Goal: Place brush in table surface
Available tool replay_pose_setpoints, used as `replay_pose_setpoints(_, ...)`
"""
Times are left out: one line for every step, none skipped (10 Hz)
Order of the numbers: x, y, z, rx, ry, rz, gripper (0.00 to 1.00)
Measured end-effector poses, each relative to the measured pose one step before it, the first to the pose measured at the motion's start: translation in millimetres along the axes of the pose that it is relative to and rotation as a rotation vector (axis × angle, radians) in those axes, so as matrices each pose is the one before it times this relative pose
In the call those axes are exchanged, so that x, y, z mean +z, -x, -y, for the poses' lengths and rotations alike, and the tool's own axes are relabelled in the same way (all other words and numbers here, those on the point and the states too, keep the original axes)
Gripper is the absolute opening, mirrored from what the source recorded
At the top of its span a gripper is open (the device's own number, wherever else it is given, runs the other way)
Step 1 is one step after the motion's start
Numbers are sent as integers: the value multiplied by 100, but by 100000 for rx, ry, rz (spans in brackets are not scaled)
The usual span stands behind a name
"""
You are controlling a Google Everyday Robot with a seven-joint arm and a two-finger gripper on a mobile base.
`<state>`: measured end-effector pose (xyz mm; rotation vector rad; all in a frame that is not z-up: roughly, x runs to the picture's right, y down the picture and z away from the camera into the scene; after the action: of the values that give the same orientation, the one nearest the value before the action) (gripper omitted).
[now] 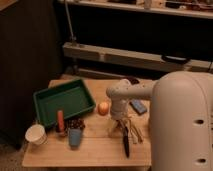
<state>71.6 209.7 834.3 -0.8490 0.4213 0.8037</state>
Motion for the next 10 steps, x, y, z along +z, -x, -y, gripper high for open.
replay_pose_setpoints(47, 4, -25, 119, -313, -90, 80)
replay_pose_setpoints(-22, -47, 22, 264, -309, -14, 80)
replay_pose_setpoints(98, -39, -31, 74, -159, -202, 80)
replay_pose_setpoints(94, 19, -102, 42, -220, -101, 80)
replay_pose_setpoints(167, -54, -41, 146, -330, -43, 80)
replay_pose_setpoints(183, 8, -112, 30, -23, 75, 80)
replay_pose_setpoints(250, -13, -103, 85, -52, -106, 75)
replay_pose_setpoints(245, 7, -148, -71, -248, -324, 64)
replay_pose_setpoints(109, 10, -79, -91, -145, -255, 57)
replay_pose_setpoints(86, 6, -31, -22, -121, -204, 46)
